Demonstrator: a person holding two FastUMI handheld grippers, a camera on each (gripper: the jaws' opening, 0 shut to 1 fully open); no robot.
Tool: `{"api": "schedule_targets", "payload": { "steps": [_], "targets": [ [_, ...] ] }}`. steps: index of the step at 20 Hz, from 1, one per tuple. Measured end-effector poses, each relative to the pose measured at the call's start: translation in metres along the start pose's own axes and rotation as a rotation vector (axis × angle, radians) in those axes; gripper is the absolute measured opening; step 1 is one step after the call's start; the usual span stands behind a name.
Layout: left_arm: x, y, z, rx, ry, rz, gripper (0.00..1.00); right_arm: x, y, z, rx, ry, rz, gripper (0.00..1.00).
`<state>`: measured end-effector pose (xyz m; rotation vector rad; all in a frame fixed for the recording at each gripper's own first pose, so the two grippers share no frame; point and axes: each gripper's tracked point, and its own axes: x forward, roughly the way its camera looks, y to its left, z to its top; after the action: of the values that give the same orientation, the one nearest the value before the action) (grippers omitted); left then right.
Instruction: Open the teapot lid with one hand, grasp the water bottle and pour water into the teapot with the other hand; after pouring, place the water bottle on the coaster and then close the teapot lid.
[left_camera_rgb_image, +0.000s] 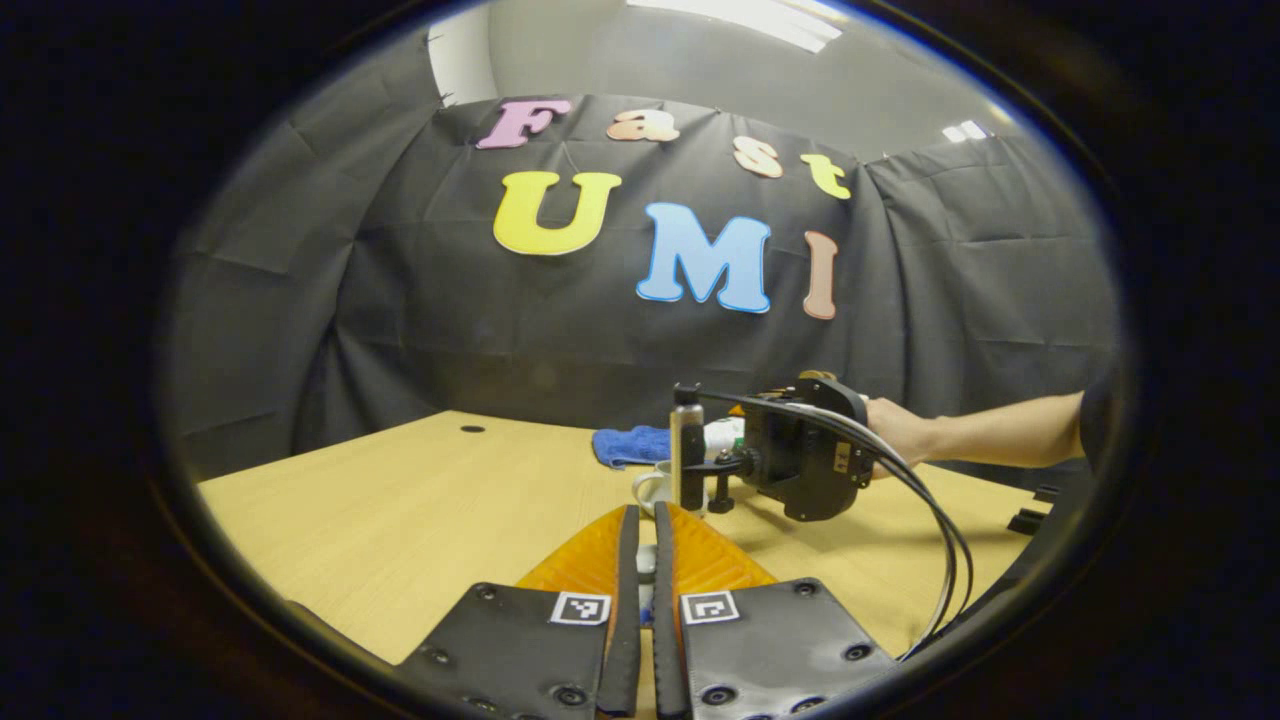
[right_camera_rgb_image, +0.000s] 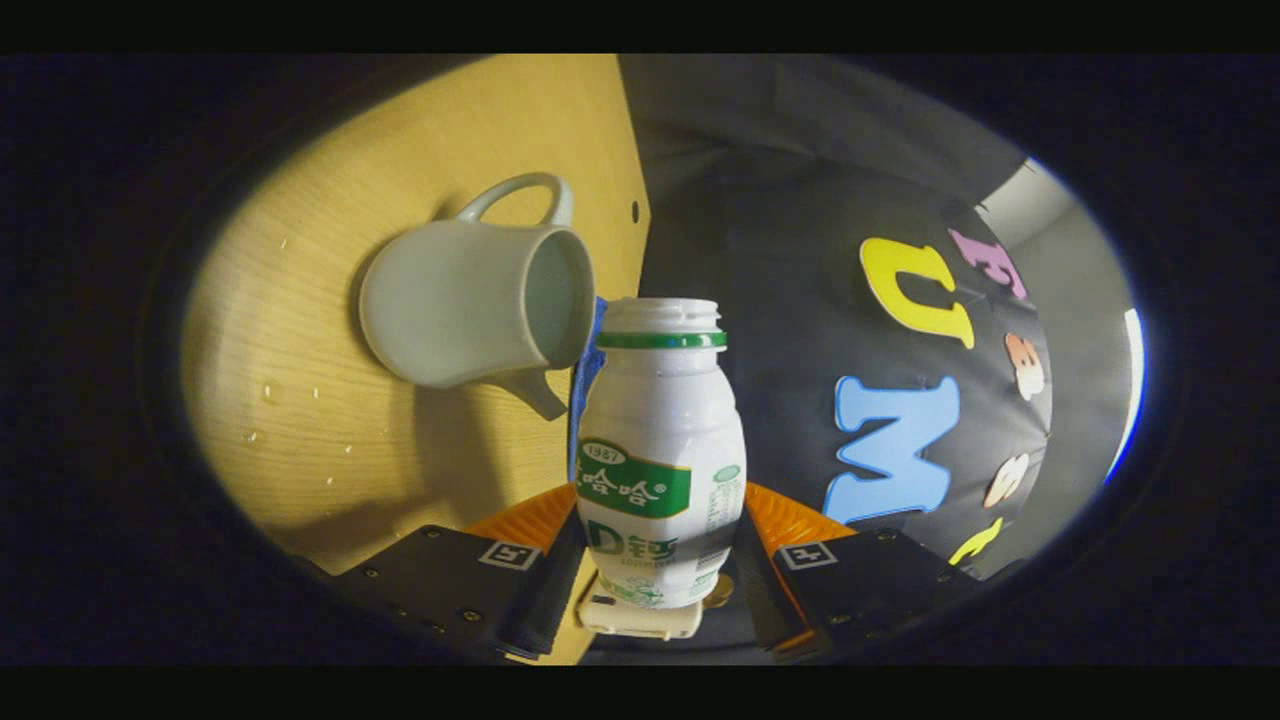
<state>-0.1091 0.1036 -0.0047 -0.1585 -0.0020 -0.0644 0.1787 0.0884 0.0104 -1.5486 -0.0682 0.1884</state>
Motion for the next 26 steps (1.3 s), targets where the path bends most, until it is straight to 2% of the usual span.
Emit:
{"api": "schedule_targets", "payload": {
  "steps": [2,3,5,6,8,13,17,21,22,23,24,25,26],
  "targets": [
    [0.011,0.004,0.005,-0.023,0.0,0.001,0.12,-0.004,0.001,0.002,0.117,-0.013,0.019,0.72],
    [0.016,0.005,0.01,-0.034,-0.002,0.0,0.16,-0.007,0.001,0.002,0.169,-0.02,0.028,0.72],
    [0.033,0.005,0.019,-0.054,-0.011,-0.006,0.12,-0.01,-0.003,0.001,0.267,-0.03,0.043,0.72],
    [0.043,0.005,0.024,-0.069,-0.009,-0.008,0.16,-0.013,-0.006,0.0,0.324,-0.034,0.046,0.72],
    [0.058,-0.002,0.038,-0.094,-0.023,-0.027,0.16,-0.022,-0.005,-0.003,0.461,-0.05,0.065,0.72],
    [0.108,-0.02,0.069,-0.033,-0.054,-0.066,0.15,-0.043,-0.016,-0.025,0.851,-0.083,0.087,0.72],
    [0.165,-0.036,0.074,0.015,-0.06,-0.105,0.15,-0.063,-0.022,-0.037,1.157,-0.116,0.143,0.71],
    [0.212,-0.059,0.067,0.049,-0.04,-0.156,0.16,-0.077,-0.031,-0.051,1.312,-0.132,0.163,0.72],
    [0.221,-0.064,0.063,0.064,-0.033,-0.163,0.12,-0.082,-0.035,-0.054,1.341,-0.14,0.16,0.72],
    [0.232,-0.064,0.058,0.085,-0.014,-0.153,0.16,-0.087,-0.039,-0.056,1.367,-0.158,0.157,0.72],
    [0.242,-0.065,0.049,0.102,0.003,-0.151,0.12,-0.091,-0.044,-0.06,1.392,-0.163,0.146,0.71],
    [0.249,-0.067,0.04,0.111,0.02,-0.154,0.16,-0.096,-0.05,-0.065,1.414,-0.177,0.136,0.71],
    [0.255,-0.068,0.032,0.116,0.039,-0.157,0.16,-0.1,-0.055,-0.069,1.432,-0.186,0.125,0.71]
  ]
}}
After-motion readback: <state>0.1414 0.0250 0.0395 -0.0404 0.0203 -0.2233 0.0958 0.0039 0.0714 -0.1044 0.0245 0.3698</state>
